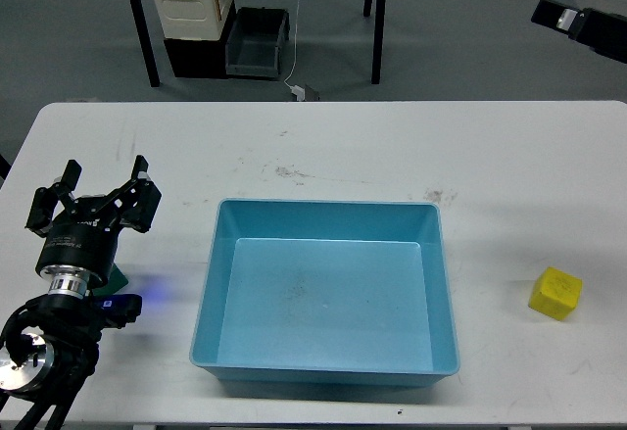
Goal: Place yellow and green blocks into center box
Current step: 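Move the right gripper toward the yellow cube beside the bin, then close the right gripper around the yellow cube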
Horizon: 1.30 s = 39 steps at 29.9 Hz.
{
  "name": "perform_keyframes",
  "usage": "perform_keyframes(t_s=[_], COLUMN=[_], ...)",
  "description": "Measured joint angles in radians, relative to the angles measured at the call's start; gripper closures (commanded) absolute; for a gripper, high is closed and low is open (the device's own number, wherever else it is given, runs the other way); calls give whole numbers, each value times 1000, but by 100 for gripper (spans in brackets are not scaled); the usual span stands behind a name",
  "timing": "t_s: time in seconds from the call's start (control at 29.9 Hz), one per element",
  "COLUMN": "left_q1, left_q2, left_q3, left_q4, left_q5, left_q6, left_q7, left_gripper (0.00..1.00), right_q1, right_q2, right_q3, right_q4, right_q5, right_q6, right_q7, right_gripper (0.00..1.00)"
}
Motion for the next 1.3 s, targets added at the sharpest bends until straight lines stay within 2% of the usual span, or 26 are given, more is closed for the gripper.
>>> perform_keyframes(t_s=[0.13, 0.3, 0.5, 0.94, 1.3], left_q1=[-1, -1, -1, -6, -6], left_q2=[0, 0, 2, 5, 5], left_q3=[0, 0, 0, -5, -6], left_q4=[2, 4, 5, 5, 5], left_q5=[0, 0, 0, -1, 1], left_q6=[0, -2, -2, 4, 4], left_q7=[0, 0, 0, 2, 2], left_gripper=[0, 0, 0, 0, 0], right_q1=[187, 350, 382, 337, 280], right_q2=[-125, -151, -164, -200, -108], right_q3=[-247, -518, -722, -935, -966], right_q4=[59, 143, 186, 176, 81], right_q5=[-158, -402, -538, -595, -632], right_q6=[4, 4, 4, 4, 4], right_q7=[1, 1, 0, 0, 0], right_gripper=[1, 1, 1, 1, 1])
